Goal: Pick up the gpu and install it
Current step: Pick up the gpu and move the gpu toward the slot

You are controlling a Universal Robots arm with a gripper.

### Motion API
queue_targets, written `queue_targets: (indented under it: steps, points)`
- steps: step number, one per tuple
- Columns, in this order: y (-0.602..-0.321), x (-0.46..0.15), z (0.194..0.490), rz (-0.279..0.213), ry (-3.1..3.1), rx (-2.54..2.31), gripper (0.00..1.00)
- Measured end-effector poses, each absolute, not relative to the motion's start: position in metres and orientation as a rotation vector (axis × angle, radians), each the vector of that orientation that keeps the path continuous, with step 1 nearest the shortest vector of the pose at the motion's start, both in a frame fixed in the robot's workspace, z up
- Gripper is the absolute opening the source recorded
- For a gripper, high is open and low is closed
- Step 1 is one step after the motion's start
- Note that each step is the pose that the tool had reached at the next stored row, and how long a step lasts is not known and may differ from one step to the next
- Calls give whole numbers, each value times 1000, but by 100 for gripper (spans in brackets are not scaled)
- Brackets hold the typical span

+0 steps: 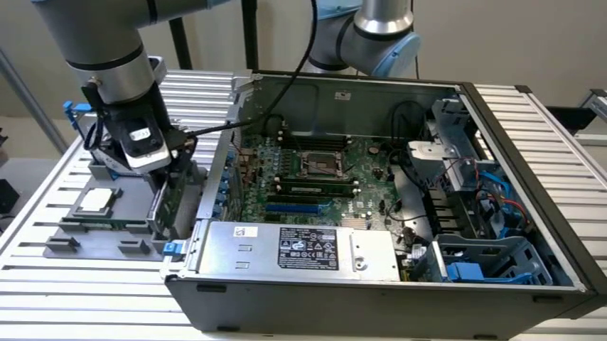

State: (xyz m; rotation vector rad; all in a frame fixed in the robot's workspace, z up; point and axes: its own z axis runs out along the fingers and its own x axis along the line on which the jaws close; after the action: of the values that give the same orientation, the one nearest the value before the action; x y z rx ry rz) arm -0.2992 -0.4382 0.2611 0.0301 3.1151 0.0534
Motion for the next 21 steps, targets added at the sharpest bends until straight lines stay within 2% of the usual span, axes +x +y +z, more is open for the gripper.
queue_targets:
  steps: [21]
  points:
    - [-438, -291, 353, 59, 3115, 19, 0]
